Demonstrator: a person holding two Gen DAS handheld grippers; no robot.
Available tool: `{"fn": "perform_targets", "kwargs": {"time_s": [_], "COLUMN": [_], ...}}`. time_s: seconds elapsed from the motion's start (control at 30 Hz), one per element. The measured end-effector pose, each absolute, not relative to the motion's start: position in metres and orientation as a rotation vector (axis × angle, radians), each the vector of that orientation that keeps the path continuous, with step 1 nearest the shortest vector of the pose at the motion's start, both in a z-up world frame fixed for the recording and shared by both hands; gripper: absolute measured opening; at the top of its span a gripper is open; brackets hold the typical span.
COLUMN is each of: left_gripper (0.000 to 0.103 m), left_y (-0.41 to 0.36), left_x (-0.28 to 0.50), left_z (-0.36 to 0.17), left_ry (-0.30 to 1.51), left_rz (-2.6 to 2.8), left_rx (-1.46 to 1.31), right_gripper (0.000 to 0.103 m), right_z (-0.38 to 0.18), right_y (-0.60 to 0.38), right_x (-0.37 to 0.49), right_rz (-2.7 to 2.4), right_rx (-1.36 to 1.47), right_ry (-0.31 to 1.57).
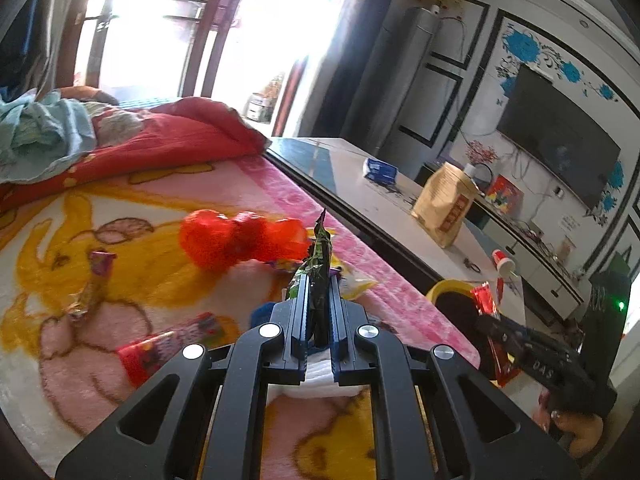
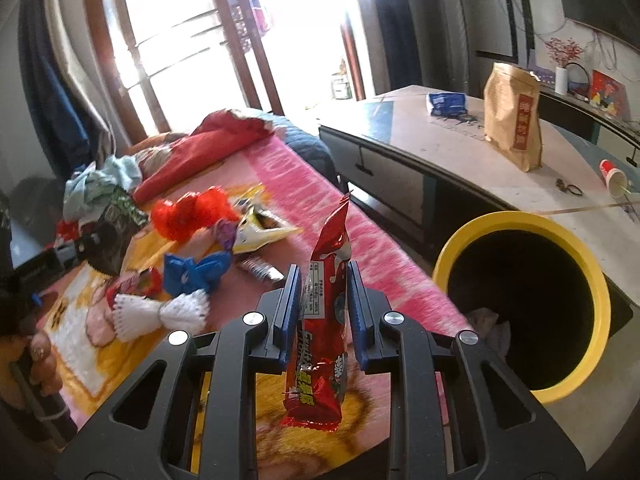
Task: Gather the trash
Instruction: 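Carry the green wrapper and red packet in both tools over the bin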
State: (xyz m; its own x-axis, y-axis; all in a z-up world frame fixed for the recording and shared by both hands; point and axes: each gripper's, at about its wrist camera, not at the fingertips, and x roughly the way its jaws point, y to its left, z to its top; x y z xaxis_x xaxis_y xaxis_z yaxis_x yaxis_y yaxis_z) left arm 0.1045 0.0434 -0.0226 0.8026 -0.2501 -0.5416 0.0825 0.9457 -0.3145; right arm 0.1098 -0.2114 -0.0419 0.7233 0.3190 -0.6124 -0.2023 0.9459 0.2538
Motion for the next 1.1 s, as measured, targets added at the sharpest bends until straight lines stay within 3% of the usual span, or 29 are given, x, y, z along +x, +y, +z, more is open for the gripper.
{"fn": "perform_targets", "kwargs": {"time_s": [1.1], "left_gripper": [0.008], "left_y": [-0.077], "left_x": [0.128], "left_z": [-0.019], "left_ry": [0.628], "left_rz": [-0.446], "left_rx": [-0.142], "right_gripper": [0.017], "right_z": [-0.029], "right_y": [-0.307], "right_x": [0.127], "right_rz": [0.065], "right_rx": [0.274], "right_ry": [0.649]}}
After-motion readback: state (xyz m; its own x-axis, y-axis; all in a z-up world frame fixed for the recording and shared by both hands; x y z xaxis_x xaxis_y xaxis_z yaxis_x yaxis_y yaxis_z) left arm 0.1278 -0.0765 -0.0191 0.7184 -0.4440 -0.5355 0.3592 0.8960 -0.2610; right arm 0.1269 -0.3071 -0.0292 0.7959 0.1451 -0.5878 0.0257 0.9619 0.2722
